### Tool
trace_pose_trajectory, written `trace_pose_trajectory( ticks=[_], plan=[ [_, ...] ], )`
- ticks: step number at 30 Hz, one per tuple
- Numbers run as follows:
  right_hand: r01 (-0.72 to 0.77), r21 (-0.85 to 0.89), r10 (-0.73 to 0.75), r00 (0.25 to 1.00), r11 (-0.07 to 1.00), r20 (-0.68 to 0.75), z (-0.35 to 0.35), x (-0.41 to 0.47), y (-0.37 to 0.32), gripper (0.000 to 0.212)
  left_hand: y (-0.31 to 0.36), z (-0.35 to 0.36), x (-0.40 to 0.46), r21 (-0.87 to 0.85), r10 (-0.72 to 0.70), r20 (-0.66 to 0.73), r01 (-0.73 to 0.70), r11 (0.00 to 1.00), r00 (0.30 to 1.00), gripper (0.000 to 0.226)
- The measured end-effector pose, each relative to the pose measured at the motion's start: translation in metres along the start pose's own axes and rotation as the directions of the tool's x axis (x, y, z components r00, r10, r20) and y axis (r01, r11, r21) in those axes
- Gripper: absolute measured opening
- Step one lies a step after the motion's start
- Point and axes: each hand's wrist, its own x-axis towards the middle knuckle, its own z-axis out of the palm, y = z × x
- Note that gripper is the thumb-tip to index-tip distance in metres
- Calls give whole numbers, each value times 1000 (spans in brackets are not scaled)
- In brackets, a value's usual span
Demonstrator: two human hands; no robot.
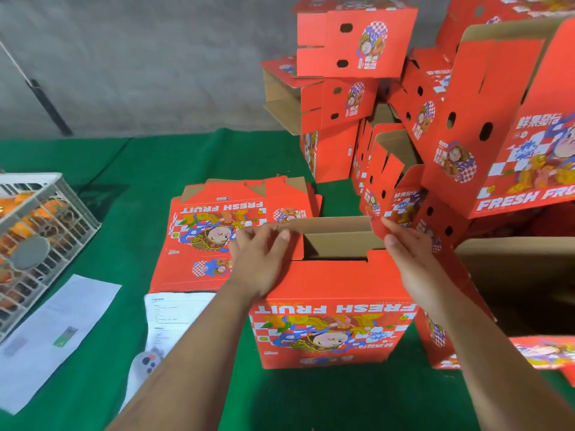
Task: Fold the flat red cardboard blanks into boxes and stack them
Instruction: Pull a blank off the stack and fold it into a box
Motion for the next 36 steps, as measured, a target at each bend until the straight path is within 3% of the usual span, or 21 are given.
trace_pose_trajectory(
  ticks=[4, 6, 10, 12, 14, 16, 18, 19, 21, 23, 26, 28, 29, 31, 33, 34, 35, 36],
  plan=[
    [50, -29, -50, 999, 998, 11, 0, -6, 0, 45, 10, 0, 12, 420, -90, -30, 94, 903, 995, 61],
    [79, -72, -78, 997, 994, 13, -1, -9, 2, 44, 19, -3, 20, 479, -174, -17, 161, 863, 985, 72],
    [83, -142, -71, 994, 986, 89, -8, -26, 19, 28, 21, -1, 19, 227, -198, 3, 192, 955, 980, 85],
    [37, -78, -31, 997, 996, 77, -7, -26, 18, 33, 19, -2, 15, -15, -222, -4, 222, 975, 975, 103],
    [-89, 47, 88, 996, 995, 11, -3, -14, 2, 29, 17, -7, 13, -211, -183, 19, 183, 960, 983, 93],
    [-135, 101, 141, 989, 986, -53, -6, -3, -12, 54, 16, -8, 6, -296, -78, 75, 97, 950, 994, 60],
    [-104, 152, 118, 990, 983, -83, -7, 2, -13, 106, 12, -8, 3, -147, 119, 175, -94, 985, 977, 23],
    [-130, 135, 138, 989, 982, -53, -6, -5, -14, 119, 12, -10, 3, -32, 200, 250, -198, 980, 947, 36],
    [-89, -83, 93, 994, 993, 51, -8, -29, 0, 88, 14, -14, 2, 126, 225, 379, -291, 948, 898, 80],
    [-38, -290, 58, 997, 956, 58, -9, -33, 14, 84, 18, -13, 2, 225, 155, 378, -253, 941, 913, 100],
    [-42, -679, 58, 998, 733, 1, 0, -27, 7, 90, 25, -4, -9, 473, 81, 334, -241, 848, 939, 98],
    [-57, -792, 34, 998, 607, -46, 6, -31, 4, 91, 23, 3, -18, 587, 104, 276, -253, 769, 956, 95],
    [-55, -794, 26, 998, 606, -50, 8, -35, 4, 90, 20, 4, -22, 607, 136, 253, -266, 749, 958, 94],
    [-51, -725, 34, 999, 687, -38, 7, -38, 6, 86, 17, 0, -25, 509, 191, 248, -295, 809, 950, 94],
    [-82, -577, 85, 996, 813, -22, -1, -38, 5, 76, 16, -4, -28, 134, 166, 124, -182, 974, 978, 90],
    [-112, -484, 117, 993, 868, -20, -5, -38, 4, 68, 17, -8, -31, -118, 17, 33, -13, 993, 999, 85],
    [-127, -408, 132, 991, 904, -17, -7, -40, 3, 60, 21, -15, -36, -339, -193, 54, 200, 919, 980, 76],
    [-123, -379, 121, 992, 917, -28, -10, -44, 4, 54, 25, -20, -42, -507, -360, 252, 439, 742, 898, 67]
  ],
)
